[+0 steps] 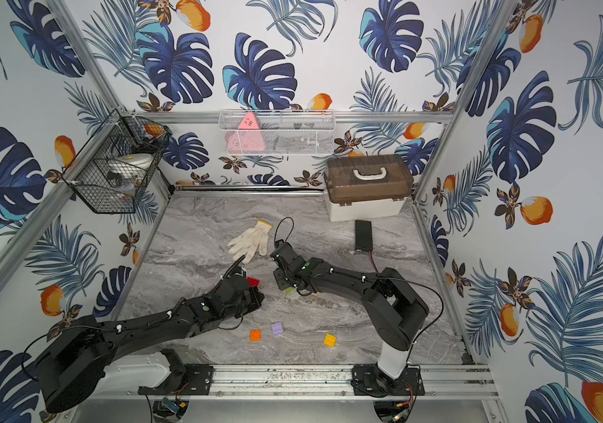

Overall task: Assemble the number 1 with lego
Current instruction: Assemble the lego brick with the lego brick.

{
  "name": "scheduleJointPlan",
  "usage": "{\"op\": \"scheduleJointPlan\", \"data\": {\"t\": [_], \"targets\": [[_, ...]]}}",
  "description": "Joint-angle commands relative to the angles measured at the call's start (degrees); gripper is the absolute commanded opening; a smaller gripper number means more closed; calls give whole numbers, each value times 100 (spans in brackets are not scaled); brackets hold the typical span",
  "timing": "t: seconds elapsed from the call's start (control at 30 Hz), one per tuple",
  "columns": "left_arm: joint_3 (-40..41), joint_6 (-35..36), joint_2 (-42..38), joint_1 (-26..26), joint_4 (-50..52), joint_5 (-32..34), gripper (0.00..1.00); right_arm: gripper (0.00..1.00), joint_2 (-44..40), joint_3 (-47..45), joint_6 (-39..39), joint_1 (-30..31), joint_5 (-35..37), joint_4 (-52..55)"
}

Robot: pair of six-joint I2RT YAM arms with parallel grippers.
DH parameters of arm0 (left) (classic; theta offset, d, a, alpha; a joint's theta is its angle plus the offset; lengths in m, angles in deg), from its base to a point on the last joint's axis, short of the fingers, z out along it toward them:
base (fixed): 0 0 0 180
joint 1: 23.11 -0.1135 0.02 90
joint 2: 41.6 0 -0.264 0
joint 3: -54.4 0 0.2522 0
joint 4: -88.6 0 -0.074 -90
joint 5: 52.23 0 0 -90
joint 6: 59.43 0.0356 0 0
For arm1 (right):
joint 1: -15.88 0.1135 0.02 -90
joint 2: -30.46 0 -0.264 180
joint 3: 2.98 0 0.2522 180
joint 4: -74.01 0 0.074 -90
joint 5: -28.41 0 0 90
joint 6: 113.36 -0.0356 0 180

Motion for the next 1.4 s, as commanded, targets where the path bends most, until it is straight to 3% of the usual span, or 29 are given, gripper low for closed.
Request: {"op": "scheduleJointPlan", "data": {"t": [0.0, 0.63, 1.37], "targets": [[-14, 71, -36, -14, -5, 47, 0, 0, 87, -61, -99, -6, 272, 1188], [-55, 200, -264, -12, 204, 75, 0, 0, -292, 474, 204, -80, -58, 1277], [-95, 248, -487, -14, 486, 172, 0, 0, 71, -1061, 86, -138, -247, -221]]}}
